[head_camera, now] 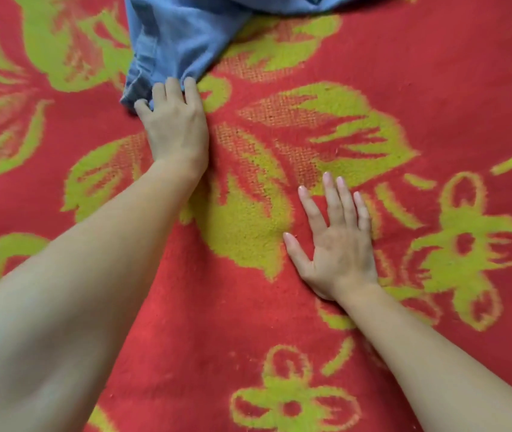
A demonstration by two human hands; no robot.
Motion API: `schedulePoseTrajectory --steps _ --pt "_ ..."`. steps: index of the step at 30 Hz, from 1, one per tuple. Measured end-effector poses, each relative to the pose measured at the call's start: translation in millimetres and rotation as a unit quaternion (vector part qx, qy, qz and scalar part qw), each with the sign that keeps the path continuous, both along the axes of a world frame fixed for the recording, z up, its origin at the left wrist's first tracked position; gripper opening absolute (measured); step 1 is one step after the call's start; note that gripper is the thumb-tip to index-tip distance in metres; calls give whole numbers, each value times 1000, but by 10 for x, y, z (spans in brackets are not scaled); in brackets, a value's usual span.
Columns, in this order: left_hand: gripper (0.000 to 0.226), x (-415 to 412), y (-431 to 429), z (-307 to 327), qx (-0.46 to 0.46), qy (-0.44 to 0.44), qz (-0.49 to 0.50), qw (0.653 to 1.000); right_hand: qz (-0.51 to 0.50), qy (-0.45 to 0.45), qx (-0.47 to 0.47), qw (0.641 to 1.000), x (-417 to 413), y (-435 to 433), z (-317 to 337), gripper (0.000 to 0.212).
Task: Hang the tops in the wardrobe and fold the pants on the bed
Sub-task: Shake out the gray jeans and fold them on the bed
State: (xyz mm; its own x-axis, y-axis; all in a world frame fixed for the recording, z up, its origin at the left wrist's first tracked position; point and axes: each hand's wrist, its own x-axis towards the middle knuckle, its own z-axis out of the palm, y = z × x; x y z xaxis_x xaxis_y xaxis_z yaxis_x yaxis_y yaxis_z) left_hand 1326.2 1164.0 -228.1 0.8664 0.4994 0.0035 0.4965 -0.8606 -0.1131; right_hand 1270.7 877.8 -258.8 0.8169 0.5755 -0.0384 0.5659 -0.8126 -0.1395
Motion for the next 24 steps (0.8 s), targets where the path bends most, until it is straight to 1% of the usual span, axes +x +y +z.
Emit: schedulePoseTrajectory --steps 3,7,11,13,16,18,20,21,24 --pt "40 116 131 54 3 -17 -20 1000 -2 -6 3 1000 10 -1 -1 76" --pt "39 118 194 101 -3 -10 -44 999 -1 -17 7 1000 33 -1 -11 76" --pt "47 -172 -47 172 -27 1 -71 997 -4 -20 -6 1000 27 2 -17 73" --pt "50 -464 -219 193 -25 7 -85 996 -9 -21 -15 1000 30 15 -16 72" --pt "57 -981 -425 194 -34 8 -99 994 -15 -1 -47 999 18 46 48 70" --pt "53 -1375 -519 195 -37 22 -112 993 -20 25 -74 997 -11 98 141 69" --pt "48 -1839 -644 236 -66 34 -108 991 -38 68 -83 994 -70 148 259 67" --pt "46 -2067 -704 279 -81 42 -103 991 -57 92 -72 992 -107 166 327 65" --pt "39 -2681 -848 422 -107 48 -103 988 -129 154 2 980 -333 205 579 56"
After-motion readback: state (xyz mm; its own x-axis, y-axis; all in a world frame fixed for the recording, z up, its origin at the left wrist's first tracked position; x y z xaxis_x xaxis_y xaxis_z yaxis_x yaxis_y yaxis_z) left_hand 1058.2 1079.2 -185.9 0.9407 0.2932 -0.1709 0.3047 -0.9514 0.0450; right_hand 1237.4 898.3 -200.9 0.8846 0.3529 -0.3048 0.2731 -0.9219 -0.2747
